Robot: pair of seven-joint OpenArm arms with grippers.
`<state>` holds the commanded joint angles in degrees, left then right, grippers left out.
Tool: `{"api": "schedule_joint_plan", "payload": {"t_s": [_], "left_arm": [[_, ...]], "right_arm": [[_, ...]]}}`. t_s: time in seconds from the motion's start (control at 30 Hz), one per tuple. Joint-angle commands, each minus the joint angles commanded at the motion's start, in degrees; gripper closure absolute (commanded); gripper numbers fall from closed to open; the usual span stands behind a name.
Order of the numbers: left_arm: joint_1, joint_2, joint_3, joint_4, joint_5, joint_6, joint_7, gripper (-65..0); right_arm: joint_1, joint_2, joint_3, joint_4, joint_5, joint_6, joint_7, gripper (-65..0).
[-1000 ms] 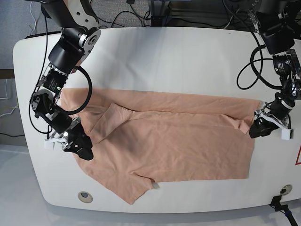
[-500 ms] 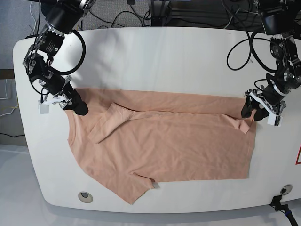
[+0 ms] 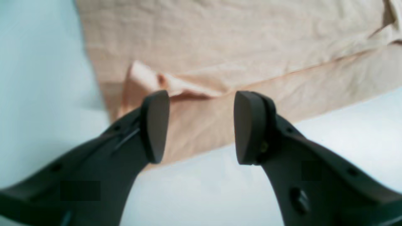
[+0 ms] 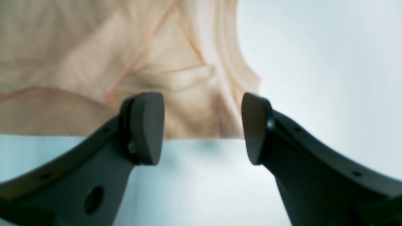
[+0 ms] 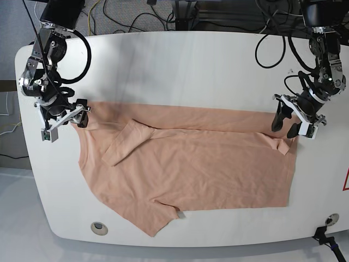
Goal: Fold the T-shirt properly
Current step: 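Open both grippers and raise them off the folded edge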
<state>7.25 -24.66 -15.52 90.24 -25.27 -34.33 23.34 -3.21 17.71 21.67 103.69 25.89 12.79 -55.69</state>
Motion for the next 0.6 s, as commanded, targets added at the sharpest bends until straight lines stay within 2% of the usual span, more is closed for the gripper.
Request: {"api": "schedule_joint_plan", "payload": {"t_s": [0.07,0.1,0.17,0.2,0.23,0.33,0.6], "left_arm": [[0.2,-0.1,-0.1,0.0,0.0,0.0,0.0,-30.9],[0.7,-0.2,-0.2,0.0,0.0,0.0,0.0,-30.9],[1.0,-0.2,-0.4,0.0,0.5,0.0,-0.1,-30.9],[1.1,-0.2,-0.4,0.0,1.7,0.0,-0.1,-30.9],[1.1,-0.1,-0.5,0.1,2.8,0.0,-0.1,-30.9],[1.2,0.0,-1.5,0.1,4.0,0.0,-0.1,-30.9],[2.0,0.1,-3.4,0.1,4.0,0.0,0.0,-30.9]], "right_arm": [[-0.9,0.1,-0.4,-2.5,-1.7,0.09,2.2,-38.1],[-0.9,0.1,-0.4,-4.4,-1.9,0.70,2.8,-38.1],[-0.8,0.2,-0.3,-9.0,-2.1,4.48,4.8,-38.0],[-0.8,0.6,-0.2,-10.9,-2.1,5.80,6.8,-38.0],[-0.9,1.4,-0.2,-12.7,-2.1,6.33,8.7,-38.0],[-0.9,2.2,-0.2,-16.4,-2.1,6.77,11.7,-38.0],[-0.9,3.0,-0.3,-18.8,-2.1,6.77,15.2,-38.0]]}}
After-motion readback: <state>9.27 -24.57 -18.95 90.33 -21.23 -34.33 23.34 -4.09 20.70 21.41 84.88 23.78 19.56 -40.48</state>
